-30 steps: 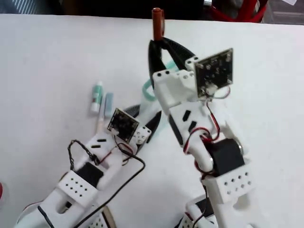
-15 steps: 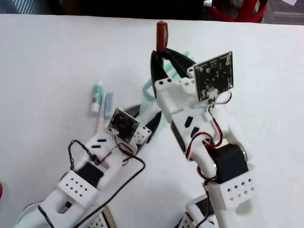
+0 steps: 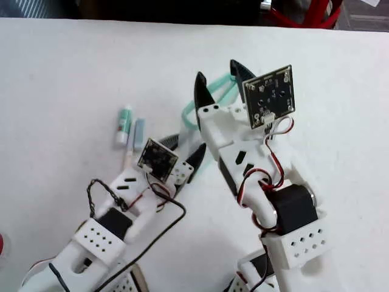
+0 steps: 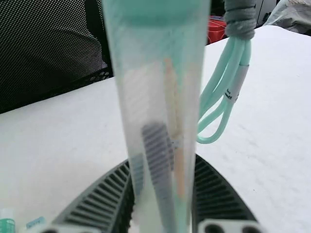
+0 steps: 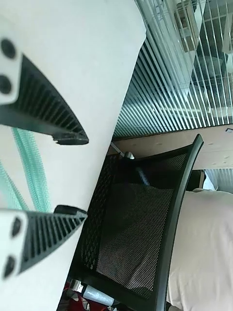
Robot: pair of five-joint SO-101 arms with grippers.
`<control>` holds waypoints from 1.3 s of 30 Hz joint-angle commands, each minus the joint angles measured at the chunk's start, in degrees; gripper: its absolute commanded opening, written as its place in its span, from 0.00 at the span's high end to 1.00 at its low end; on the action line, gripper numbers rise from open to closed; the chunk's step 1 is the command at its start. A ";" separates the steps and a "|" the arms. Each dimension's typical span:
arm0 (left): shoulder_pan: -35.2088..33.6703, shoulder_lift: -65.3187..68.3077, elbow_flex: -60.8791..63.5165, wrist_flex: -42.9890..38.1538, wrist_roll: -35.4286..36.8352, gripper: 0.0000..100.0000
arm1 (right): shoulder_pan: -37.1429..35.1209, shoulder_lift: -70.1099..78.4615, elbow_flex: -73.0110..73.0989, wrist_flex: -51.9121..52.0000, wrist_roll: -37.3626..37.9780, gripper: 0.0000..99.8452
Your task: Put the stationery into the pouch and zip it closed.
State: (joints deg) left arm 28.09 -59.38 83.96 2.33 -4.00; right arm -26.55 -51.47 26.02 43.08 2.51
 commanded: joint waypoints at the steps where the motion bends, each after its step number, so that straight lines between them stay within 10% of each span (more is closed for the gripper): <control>1: -0.13 -0.40 -0.09 -1.23 -0.26 0.86 | 5.23 1.63 -2.81 -1.89 -0.35 0.80; 39: 0.13 -0.48 -0.18 0.62 -0.26 0.85 | 12.79 26.07 -22.24 19.47 -8.26 0.80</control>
State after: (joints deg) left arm 27.91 -59.38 83.96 3.03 -4.00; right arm -13.89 -21.14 4.57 61.19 -5.05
